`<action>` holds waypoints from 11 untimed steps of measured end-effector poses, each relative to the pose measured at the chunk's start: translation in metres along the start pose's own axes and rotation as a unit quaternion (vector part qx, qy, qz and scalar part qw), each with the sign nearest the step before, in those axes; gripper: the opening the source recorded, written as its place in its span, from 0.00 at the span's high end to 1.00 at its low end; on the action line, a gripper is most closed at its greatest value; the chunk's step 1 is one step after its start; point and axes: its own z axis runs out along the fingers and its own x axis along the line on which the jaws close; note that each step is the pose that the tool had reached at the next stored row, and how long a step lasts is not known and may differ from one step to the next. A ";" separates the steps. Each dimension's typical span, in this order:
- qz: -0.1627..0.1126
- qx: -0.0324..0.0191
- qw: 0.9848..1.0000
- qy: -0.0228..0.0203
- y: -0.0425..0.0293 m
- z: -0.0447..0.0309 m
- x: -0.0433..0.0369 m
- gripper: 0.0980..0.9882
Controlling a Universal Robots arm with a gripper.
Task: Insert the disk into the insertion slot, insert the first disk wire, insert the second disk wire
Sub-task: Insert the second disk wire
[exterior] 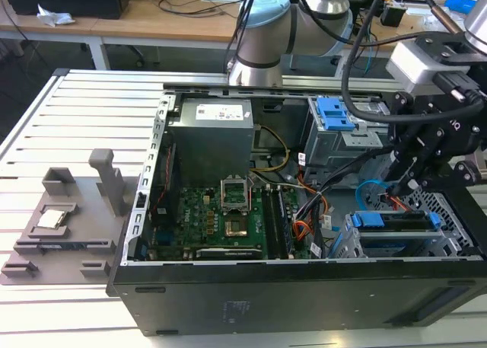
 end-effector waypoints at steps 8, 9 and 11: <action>-0.063 -0.002 0.998 0.004 -0.0005 0.0065 -0.0005 0.77; -0.063 -0.002 0.998 0.004 -0.0005 0.0065 -0.0005 0.77; -0.063 -0.002 0.998 0.003 -0.0005 0.0065 -0.0005 0.77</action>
